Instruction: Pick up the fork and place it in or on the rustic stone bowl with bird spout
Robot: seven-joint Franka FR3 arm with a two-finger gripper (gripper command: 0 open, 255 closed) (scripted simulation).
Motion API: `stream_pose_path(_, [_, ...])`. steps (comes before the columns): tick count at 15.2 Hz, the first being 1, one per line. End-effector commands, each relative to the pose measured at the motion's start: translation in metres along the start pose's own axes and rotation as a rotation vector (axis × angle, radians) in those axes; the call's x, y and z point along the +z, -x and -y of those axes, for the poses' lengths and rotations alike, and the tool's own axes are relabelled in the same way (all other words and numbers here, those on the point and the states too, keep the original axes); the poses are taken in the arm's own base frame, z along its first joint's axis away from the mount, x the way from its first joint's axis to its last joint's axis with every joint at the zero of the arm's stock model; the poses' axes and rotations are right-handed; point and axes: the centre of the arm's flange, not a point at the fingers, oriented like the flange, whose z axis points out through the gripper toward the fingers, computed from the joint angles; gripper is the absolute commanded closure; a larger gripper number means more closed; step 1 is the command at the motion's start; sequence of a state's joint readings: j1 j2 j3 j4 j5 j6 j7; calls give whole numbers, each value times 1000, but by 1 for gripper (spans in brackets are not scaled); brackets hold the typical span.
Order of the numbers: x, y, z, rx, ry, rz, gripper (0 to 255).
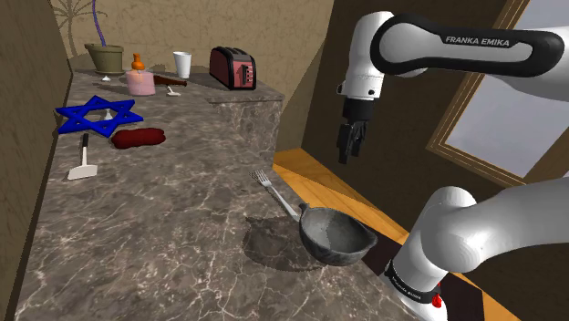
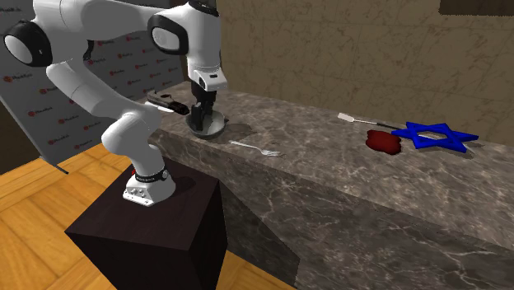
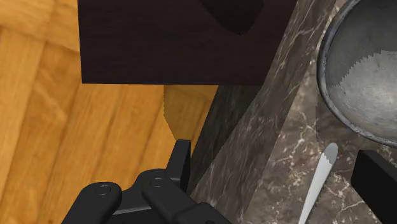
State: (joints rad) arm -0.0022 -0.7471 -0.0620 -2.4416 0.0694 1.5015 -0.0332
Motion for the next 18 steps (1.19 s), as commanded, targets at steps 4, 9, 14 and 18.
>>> stream_pose_path(4, [18, -24, 19, 55, 12, -44, 0])
stream_pose_path(9, [46, -69, 46, 145, 33, -118, 0])
stream_pose_path(14, [71, -118, 68, 236, 53, -192, 0])
stream_pose_path(18, [88, -160, 83, 309, 70, -251, 0])
